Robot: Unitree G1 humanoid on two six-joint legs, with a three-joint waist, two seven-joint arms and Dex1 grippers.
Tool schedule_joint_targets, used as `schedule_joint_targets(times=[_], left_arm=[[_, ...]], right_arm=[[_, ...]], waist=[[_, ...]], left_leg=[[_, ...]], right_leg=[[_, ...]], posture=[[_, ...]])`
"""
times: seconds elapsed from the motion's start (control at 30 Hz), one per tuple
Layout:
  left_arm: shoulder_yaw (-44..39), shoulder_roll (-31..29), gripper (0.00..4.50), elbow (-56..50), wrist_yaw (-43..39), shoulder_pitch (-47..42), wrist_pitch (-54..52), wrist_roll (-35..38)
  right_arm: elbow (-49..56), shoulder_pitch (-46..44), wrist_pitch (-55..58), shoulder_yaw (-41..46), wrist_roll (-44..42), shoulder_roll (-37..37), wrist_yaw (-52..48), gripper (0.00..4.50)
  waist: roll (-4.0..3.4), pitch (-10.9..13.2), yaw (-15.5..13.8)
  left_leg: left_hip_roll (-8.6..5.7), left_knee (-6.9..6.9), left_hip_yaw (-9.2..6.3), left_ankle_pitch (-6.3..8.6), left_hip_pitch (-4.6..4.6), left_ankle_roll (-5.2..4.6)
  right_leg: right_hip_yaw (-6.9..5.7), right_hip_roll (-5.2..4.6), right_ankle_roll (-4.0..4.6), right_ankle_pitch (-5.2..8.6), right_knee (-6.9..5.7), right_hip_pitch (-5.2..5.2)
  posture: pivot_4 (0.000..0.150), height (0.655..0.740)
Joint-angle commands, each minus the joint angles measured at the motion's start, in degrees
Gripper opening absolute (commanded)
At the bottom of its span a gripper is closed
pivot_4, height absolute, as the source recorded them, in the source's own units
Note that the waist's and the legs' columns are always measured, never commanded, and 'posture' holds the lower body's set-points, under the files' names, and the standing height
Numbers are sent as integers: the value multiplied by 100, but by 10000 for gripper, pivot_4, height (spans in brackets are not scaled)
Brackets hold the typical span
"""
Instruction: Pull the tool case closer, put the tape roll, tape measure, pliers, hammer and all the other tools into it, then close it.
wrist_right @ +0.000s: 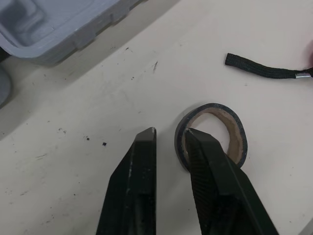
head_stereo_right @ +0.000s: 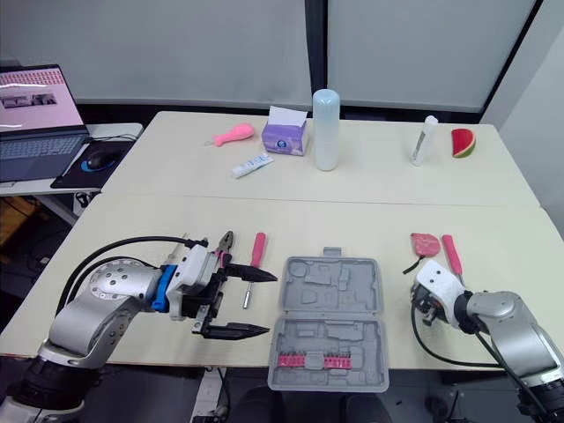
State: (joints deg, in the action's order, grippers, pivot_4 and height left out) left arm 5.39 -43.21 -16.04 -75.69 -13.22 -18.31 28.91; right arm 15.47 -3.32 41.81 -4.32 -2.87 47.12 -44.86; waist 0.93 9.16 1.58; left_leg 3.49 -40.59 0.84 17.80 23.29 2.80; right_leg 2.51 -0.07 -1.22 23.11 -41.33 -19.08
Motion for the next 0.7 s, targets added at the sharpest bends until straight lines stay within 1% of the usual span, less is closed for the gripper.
schedule_joint_targets(times=[0.03,0.07,0.3,0.37,0.4,0.57,0.7], left_arm=[[0,49,45000,-63,56,-99,19,9],[3,57,45000,-56,69,-116,17,1],[28,77,45000,-60,149,-197,-25,-2],[18,67,45000,-73,167,-204,-38,10],[11,58,45000,-86,170,-208,-52,20],[12,49,45000,-152,93,-225,-109,103],[39,33,45000,-180,-29,-243,-68,118]], right_arm=[[247,-54,-16,54,-23,-5,73,1284],[249,-49,-9,59,-26,0,83,128],[353,1,-111,133,-66,-19,159,128],[527,20,-29,368,-294,-127,167,4991],[593,55,-3,421,-334,-112,151,6665],[630,221,-23,311,-204,61,207,15928],[451,231,-80,134,-58,68,294,15928]], waist=[[0,0,0],[0,0,0],[0,0,0],[0,0,1],[-1,0,1],[-1,0,-8],[-1,1,-7]], left_leg=[[0,-1,0,0,1,0],[0,-2,-2,0,3,0],[0,-5,-7,0,8,0],[0,-5,-9,0,9,0],[1,-5,-10,0,11,0],[-3,-9,-18,0,18,0],[-2,-10,-20,0,19,0]], right_leg=[[0,0,0,0,0,-1],[-2,0,0,0,0,-1],[-5,0,0,0,0,-3],[-5,0,0,0,0,-3],[-6,0,0,0,0,-4],[-8,0,0,0,4,-3],[-8,0,0,0,4,-4]], posture=[[1500,7002],[1500,7002],[1500,7002],[1500,7002],[1500,7002],[1500,7002],[1500,7002]])
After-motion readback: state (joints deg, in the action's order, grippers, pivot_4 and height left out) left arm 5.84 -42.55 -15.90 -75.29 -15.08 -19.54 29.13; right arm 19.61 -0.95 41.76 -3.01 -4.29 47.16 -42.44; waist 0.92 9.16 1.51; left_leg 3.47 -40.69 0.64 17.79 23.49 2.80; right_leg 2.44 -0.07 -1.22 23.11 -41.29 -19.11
